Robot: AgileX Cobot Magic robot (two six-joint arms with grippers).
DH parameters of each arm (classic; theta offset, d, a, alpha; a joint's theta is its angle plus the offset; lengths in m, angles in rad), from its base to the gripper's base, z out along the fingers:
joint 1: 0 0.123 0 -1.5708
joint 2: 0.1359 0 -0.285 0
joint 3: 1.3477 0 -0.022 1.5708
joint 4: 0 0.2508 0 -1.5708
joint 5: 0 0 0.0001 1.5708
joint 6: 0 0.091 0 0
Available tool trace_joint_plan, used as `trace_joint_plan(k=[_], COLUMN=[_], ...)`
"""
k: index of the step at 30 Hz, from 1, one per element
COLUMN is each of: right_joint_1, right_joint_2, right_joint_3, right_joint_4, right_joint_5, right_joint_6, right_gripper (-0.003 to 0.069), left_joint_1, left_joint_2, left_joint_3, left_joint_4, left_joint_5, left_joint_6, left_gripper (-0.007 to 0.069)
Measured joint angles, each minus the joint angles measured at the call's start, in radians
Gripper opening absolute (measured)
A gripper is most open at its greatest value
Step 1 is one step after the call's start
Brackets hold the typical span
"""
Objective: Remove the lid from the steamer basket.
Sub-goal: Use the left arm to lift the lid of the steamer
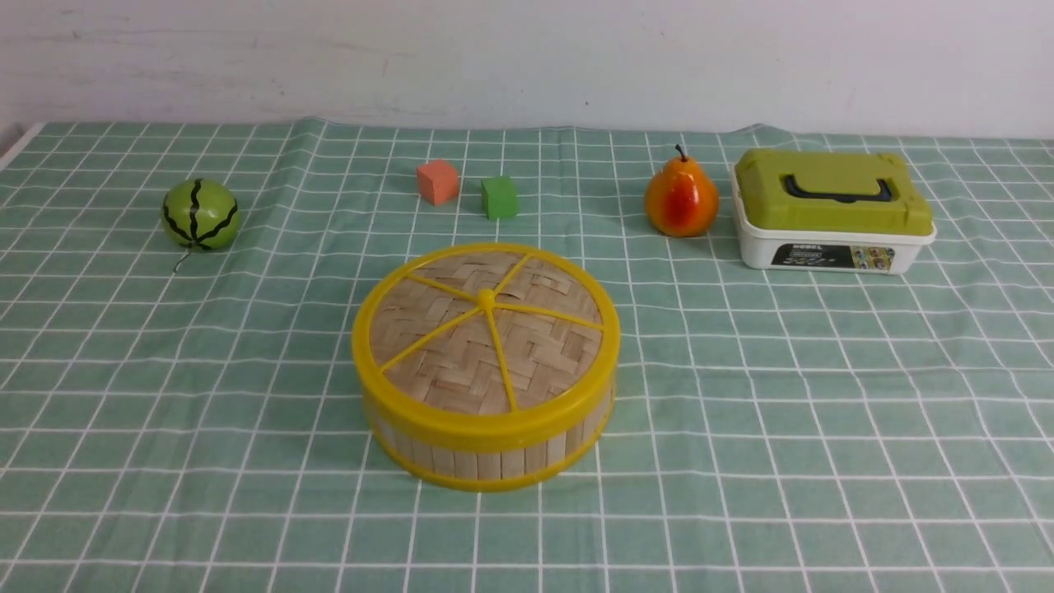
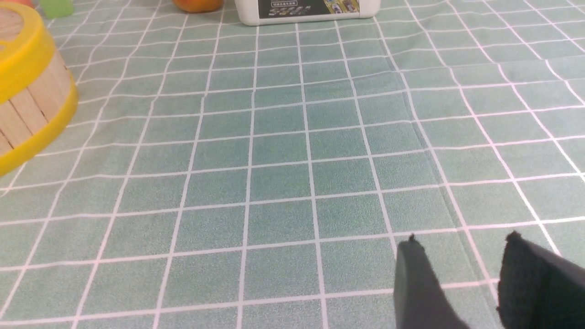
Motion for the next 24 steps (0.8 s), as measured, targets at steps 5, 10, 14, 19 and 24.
trace_joint_plan(k=[5,10,14,19,24], right_joint_1=[0.0,0.0,0.0,0.0,0.0], right_joint_2=[0.0,0.0,0.0,0.0,0.0], right_joint_3=[0.0,0.0,0.0,0.0,0.0], right_joint_4=[0.0,0.0,0.0,0.0,0.0], right_joint_5=[0.0,0.0,0.0,0.0,0.0], right_joint_6=[0.0,0.0,0.0,0.0,0.0], right_gripper=[0.0241,0.0241,0.0241,0.0241,0.0241], left_joint_1=[0.0,0.0,0.0,0.0,0.0], left_joint_2=[0.0,0.0,0.0,0.0,0.192], left_joint_3=[0.0,0.001,0.001,-0.111,-0.368], left_joint_4=[-0.142,-0.177,-0.202,-0.168,-0.12], left_joint_5=[-0.059,-0.176,-0.436,-0.516,-0.2], left_joint_6=[-0.035,-0.04,-0.031,0.126,0.386], left_gripper=[0.0237,0.0235,0.0153,-0.0006,-0.0013])
